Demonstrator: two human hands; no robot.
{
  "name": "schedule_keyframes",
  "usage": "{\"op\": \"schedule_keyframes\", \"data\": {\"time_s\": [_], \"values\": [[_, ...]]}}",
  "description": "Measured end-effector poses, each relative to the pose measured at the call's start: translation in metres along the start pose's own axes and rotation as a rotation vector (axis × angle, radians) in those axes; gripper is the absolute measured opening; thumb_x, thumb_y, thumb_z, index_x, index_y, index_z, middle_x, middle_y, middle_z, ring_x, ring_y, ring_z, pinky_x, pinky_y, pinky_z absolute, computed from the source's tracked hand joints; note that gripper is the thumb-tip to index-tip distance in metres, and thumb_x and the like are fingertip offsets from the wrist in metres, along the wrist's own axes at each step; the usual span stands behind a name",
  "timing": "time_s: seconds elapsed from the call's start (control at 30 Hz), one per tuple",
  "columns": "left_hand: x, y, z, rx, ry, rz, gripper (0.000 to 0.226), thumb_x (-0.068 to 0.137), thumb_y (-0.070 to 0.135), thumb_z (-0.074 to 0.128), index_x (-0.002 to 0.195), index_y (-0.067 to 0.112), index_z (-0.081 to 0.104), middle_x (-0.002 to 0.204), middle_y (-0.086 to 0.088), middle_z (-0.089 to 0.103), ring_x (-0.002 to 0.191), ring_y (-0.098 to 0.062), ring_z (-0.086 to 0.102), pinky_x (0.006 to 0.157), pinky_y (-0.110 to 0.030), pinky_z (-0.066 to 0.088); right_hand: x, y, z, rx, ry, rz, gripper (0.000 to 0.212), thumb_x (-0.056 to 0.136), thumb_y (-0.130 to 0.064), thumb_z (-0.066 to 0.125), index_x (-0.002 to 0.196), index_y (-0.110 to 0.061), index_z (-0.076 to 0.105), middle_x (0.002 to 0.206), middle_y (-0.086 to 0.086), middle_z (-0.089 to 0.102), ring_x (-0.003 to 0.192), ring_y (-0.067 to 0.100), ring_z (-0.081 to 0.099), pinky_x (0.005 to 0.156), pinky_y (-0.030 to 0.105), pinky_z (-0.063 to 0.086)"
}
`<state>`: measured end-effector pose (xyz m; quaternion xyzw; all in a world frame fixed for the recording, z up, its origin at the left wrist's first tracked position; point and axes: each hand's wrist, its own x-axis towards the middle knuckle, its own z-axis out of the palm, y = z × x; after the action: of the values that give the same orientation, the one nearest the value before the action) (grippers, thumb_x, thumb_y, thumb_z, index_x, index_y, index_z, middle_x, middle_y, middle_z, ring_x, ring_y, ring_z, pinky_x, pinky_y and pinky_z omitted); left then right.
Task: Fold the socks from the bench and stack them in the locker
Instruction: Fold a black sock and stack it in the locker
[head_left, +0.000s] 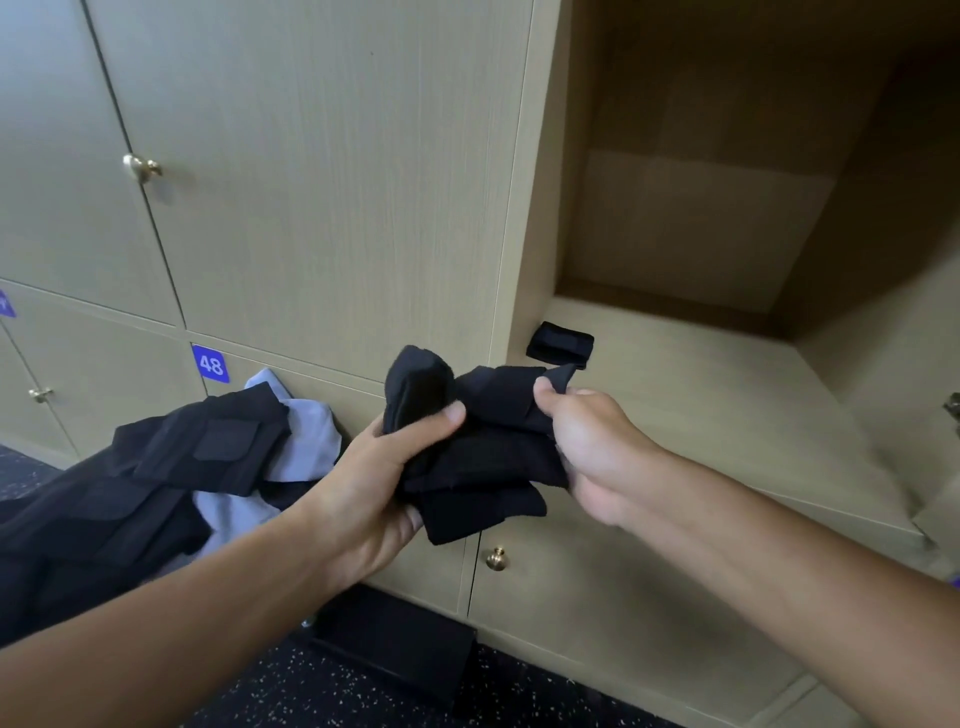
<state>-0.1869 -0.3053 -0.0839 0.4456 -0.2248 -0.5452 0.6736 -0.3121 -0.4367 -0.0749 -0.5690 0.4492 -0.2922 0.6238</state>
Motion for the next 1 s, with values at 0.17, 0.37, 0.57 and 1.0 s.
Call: {"op": "schedule_keyframes", "data": {"time_s": [0.17, 0.37, 0.57, 1.0], "values": [[0.001, -0.009, -0.001, 0.103, 0.100, 0.034, 0.053, 0.078, 0.007, 0.080, 0.128, 0.013, 0.063, 0.114, -0.012, 0.076, 0.101, -0.030, 0.076, 0.076, -0.041, 0.063, -0.008, -0.006, -0.010, 0.020, 0.047, -0.033, 0.029, 0.106, -0.041, 0.049, 0.114, -0.015, 0.058, 0.118, 0.003, 0.070, 0.109, 0.029, 0.068, 0.104, 0.049, 0.051], [-0.002, -0.010, 0.000, 0.168, 0.166, 0.030, 0.058, 0.074, 0.005, 0.085, 0.127, 0.014, 0.061, 0.112, -0.014, 0.076, 0.097, -0.032, 0.077, 0.074, -0.041, 0.063, -0.005, -0.027, -0.049, -0.037, 0.265, -0.181, 0.017, 0.104, -0.034, 0.055, 0.093, -0.021, 0.052, 0.101, -0.003, 0.059, 0.070, 0.012, 0.055, 0.091, 0.043, 0.054], [-0.007, -0.009, -0.003, 0.224, 0.174, 0.034, 0.057, 0.075, 0.005, 0.084, 0.126, 0.016, 0.061, 0.110, -0.013, 0.077, 0.095, -0.032, 0.077, 0.073, -0.042, 0.062, 0.025, -0.027, -0.108, -0.056, 0.499, -0.271, 0.021, 0.100, -0.026, 0.064, 0.114, -0.015, 0.052, 0.111, 0.004, 0.063, 0.072, 0.017, 0.063, 0.060, 0.028, 0.056], [0.012, -0.026, 0.003, 0.302, 0.158, 0.042, 0.056, 0.075, 0.003, 0.086, 0.123, 0.016, 0.061, 0.111, -0.013, 0.076, 0.097, -0.032, 0.076, 0.086, -0.051, 0.061, 0.039, 0.009, -0.154, -0.790, 0.086, -0.413, 0.028, 0.077, -0.014, 0.084, 0.094, -0.031, 0.070, 0.110, -0.015, 0.071, 0.105, 0.007, 0.066, 0.093, 0.025, 0.049]]}}
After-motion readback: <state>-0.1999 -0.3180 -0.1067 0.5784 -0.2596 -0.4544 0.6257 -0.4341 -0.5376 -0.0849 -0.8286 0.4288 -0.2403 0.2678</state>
